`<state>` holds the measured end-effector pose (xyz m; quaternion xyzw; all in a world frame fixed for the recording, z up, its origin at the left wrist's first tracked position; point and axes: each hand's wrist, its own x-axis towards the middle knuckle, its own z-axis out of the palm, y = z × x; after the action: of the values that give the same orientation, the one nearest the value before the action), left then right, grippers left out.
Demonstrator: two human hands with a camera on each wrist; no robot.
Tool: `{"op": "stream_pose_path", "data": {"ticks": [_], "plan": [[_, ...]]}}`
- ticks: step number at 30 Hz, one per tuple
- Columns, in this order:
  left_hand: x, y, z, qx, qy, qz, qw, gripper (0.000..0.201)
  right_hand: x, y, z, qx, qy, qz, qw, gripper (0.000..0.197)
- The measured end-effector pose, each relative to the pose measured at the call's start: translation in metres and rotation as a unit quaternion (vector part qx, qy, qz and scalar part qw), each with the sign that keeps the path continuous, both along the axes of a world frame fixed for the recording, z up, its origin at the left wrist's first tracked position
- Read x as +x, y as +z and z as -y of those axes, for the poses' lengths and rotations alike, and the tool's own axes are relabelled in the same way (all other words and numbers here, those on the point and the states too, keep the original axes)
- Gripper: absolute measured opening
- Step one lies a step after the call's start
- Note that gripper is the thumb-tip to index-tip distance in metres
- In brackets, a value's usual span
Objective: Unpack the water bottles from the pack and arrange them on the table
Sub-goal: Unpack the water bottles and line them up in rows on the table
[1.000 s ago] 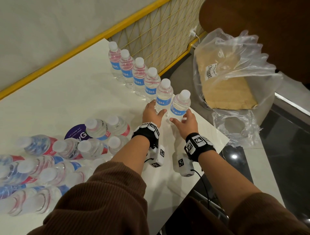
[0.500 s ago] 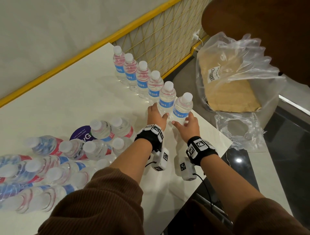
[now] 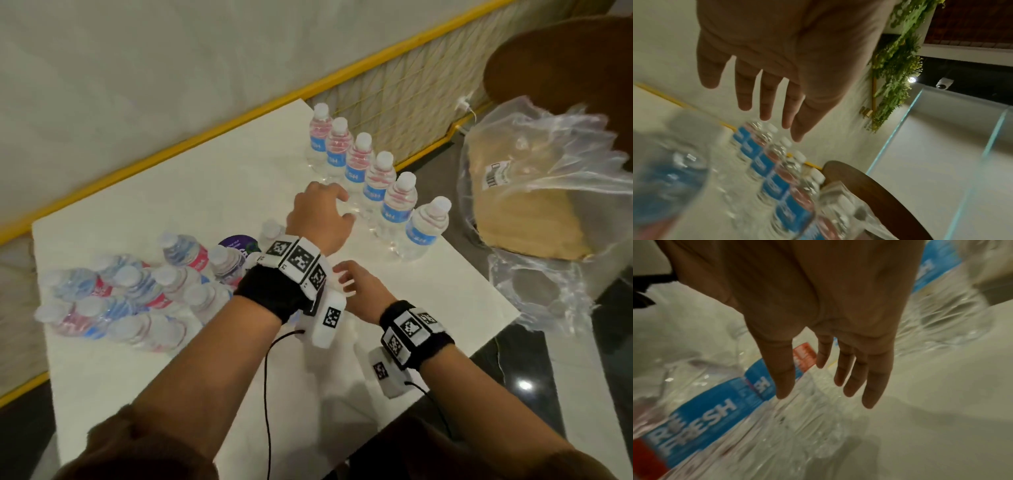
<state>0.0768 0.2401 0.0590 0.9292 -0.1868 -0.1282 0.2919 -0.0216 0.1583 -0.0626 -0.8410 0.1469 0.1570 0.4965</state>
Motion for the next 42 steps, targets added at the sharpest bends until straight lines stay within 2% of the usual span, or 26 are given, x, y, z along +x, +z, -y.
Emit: {"op": "stream_pose_path", "data": {"ticks": [2, 4, 6, 8, 12, 15, 18, 21, 23, 26, 27, 29, 30, 31, 34, 37, 39, 42], "plan": [[0.010, 0.004, -0.023, 0.062, 0.028, -0.003, 0.998, 0.034, 0.007, 0.002, -0.018, 0.001, -0.006, 0.021, 1.000, 0.077], [0.016, 0.003, -0.040, 0.112, 0.038, -0.031, 0.992, 0.037, 0.012, 0.003, -0.033, 0.034, -0.037, 0.034, 0.998, 0.088], [0.020, -0.003, -0.049, 0.154, 0.009, -0.067, 0.986, 0.043, 0.013, 0.001, -0.041, 0.061, -0.057, 0.034, 0.996, 0.087], [0.022, -0.009, -0.051, 0.187, -0.026, -0.078, 0.979, 0.044, 0.011, 0.000, -0.044, 0.051, -0.060, 0.045, 0.996, 0.080], [0.025, -0.006, -0.042, 0.198, -0.044, -0.067, 0.977, 0.017, 0.004, 0.003, -0.040, 0.035, -0.057, 0.060, 0.996, 0.072], [0.028, 0.000, -0.032, 0.248, -0.076, -0.035, 0.965, 0.010, -0.003, 0.005, -0.031, 0.030, -0.084, 0.075, 0.993, 0.068], [0.030, 0.002, -0.015, 0.232, -0.102, -0.018, 0.967, 0.021, -0.007, 0.003, -0.015, 0.029, -0.133, 0.087, 0.987, 0.068], [0.036, -0.001, 0.004, 0.213, -0.113, -0.013, 0.970, 0.009, -0.006, -0.002, 0.002, 0.024, -0.175, 0.101, 0.979, 0.068], [0.042, -0.001, 0.019, 0.208, -0.114, -0.015, 0.971, 0.027, -0.003, -0.005, 0.013, 0.020, -0.195, 0.115, 0.974, 0.068], [0.054, 0.001, 0.036, 0.218, -0.101, -0.006, 0.971, 0.042, 0.004, -0.009, 0.026, 0.020, -0.211, 0.125, 0.969, 0.068], [0.059, 0.002, 0.039, 0.220, -0.105, 0.000, 0.970, 0.041, 0.008, -0.009, 0.028, 0.021, -0.212, 0.124, 0.969, 0.068], [0.071, 0.002, 0.042, 0.225, -0.109, 0.014, 0.968, 0.021, 0.017, -0.009, 0.031, 0.024, -0.213, 0.122, 0.969, 0.067], [0.078, 0.002, 0.042, 0.222, -0.103, 0.019, 0.969, 0.018, 0.022, -0.009, 0.032, 0.026, -0.212, 0.123, 0.969, 0.067], [0.086, 0.001, 0.040, 0.226, -0.099, 0.027, 0.969, 0.028, 0.028, -0.009, 0.032, 0.027, -0.210, 0.124, 0.969, 0.067], [0.107, 0.001, 0.029, 0.236, -0.067, 0.033, 0.969, 0.043, 0.049, -0.010, 0.030, 0.034, -0.207, 0.122, 0.970, 0.070], [0.122, 0.001, 0.023, 0.239, -0.011, 0.018, 0.971, 0.045, 0.071, -0.009, 0.026, 0.040, -0.203, 0.122, 0.971, 0.071], [0.129, 0.000, 0.021, 0.206, 0.043, 0.005, 0.978, 0.044, 0.085, -0.010, 0.025, 0.040, -0.199, 0.120, 0.972, 0.071], [0.133, -0.008, 0.023, 0.146, 0.074, -0.014, 0.986, 0.049, 0.104, -0.009, 0.024, 0.035, -0.202, 0.115, 0.972, 0.071]]}}
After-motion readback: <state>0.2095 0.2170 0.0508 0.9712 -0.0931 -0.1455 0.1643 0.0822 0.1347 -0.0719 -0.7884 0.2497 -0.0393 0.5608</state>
